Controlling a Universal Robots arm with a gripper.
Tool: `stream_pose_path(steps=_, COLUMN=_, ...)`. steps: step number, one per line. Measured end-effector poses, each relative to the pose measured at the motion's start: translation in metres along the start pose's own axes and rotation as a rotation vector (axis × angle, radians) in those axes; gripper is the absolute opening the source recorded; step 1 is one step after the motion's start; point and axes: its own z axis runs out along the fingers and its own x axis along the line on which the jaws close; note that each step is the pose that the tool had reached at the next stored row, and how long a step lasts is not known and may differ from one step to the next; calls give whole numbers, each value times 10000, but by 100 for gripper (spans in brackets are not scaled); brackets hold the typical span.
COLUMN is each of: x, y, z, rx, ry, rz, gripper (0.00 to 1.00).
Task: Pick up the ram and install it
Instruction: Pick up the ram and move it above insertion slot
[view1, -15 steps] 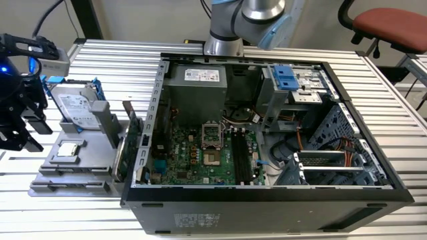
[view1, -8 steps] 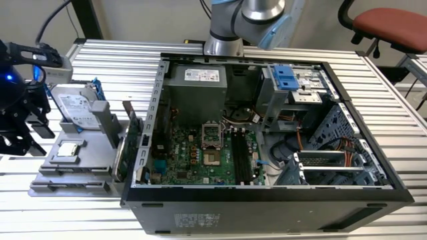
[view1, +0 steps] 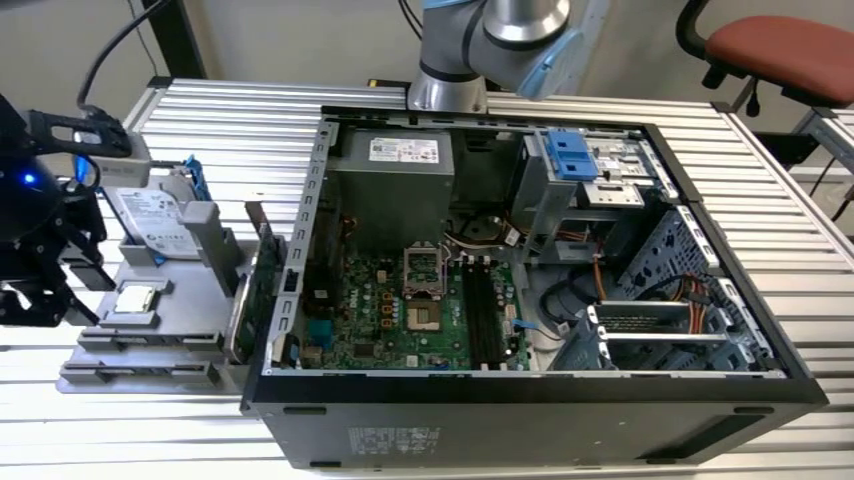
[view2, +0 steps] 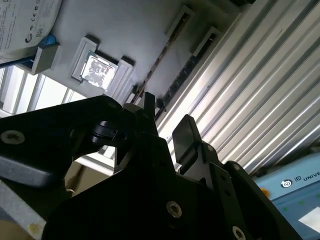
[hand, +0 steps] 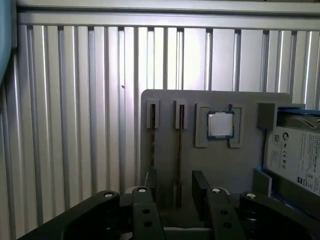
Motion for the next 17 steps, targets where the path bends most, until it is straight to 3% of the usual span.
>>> stream_pose_path(steps=17, x=91, y=1, z=306, rx=4, ry=1, rz=20, gripper=100)
